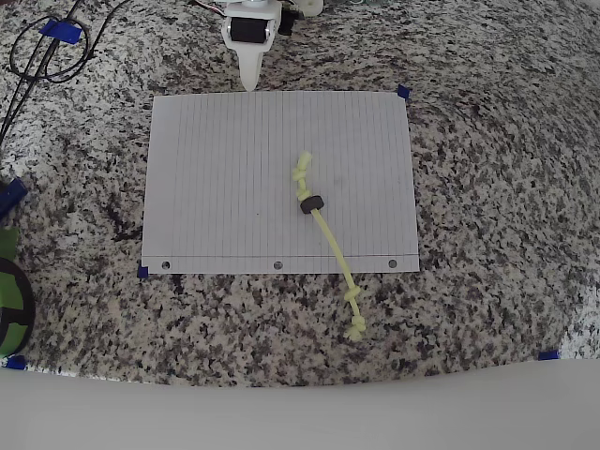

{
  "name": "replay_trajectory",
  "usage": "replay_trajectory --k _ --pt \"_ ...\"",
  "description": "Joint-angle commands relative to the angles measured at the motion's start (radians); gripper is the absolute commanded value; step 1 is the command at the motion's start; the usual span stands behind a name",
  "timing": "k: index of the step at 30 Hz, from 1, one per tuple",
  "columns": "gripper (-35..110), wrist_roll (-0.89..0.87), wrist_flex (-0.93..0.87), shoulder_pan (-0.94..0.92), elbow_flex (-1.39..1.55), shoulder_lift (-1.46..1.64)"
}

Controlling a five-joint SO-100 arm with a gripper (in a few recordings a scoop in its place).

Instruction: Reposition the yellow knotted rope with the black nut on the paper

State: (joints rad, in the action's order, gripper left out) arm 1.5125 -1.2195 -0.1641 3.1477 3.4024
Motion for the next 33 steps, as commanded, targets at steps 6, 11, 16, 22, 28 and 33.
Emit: replay_trajectory --k 6,11,16,22,28,33 --pt "6 -0.009 0.0 0.006 0.002 0.006" --pt "6 -0.009 0.0 0.006 0.002 0.006" --pt "6 -0.009 0.0 0.006 0.002 0.006" --pt "6 -0.009 0.0 0.006 0.002 0.006" --pt "6 -0.009 0.0 0.006 0.002 0.006" --pt "6 -0.009 0.0 0.006 0.002 0.006"
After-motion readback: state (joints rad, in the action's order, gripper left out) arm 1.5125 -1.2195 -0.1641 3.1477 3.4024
